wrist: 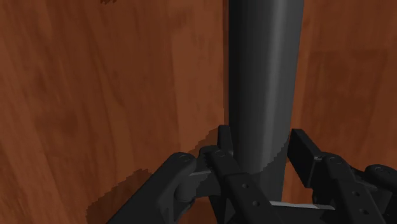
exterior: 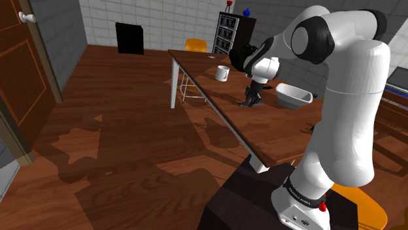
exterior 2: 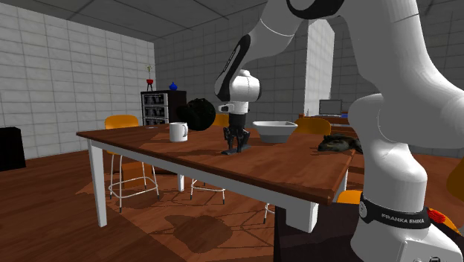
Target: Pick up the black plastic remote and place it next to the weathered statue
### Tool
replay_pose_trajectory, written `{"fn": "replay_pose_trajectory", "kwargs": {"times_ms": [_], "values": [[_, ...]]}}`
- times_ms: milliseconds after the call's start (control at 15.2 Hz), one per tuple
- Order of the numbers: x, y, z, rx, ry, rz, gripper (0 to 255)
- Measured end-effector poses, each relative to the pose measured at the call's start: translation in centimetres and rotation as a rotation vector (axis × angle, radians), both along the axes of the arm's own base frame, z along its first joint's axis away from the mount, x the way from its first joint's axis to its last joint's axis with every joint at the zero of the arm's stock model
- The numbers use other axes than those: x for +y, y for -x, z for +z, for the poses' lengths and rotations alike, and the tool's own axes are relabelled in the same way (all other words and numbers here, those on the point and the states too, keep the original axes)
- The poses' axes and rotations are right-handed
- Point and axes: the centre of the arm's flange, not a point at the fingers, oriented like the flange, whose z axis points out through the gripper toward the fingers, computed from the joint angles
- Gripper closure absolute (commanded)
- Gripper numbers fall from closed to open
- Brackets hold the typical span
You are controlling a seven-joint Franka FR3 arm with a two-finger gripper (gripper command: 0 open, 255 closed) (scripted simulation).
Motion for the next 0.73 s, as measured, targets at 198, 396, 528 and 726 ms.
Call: {"fn": "replay_pose_trajectory", "kwargs": {"times_ms": [198, 396, 528, 726], "values": [[0.0, 0.0, 0.0, -0.001, 0.002, 0.000, 255], [0.1, -0.2, 0.5, 0.001, 0.003, 0.002, 255], [0.0, -0.1, 1.6, 0.001, 0.003, 0.002, 255], [0.1, -0.1, 3.2, 0.001, 0.003, 0.003, 255]]}}
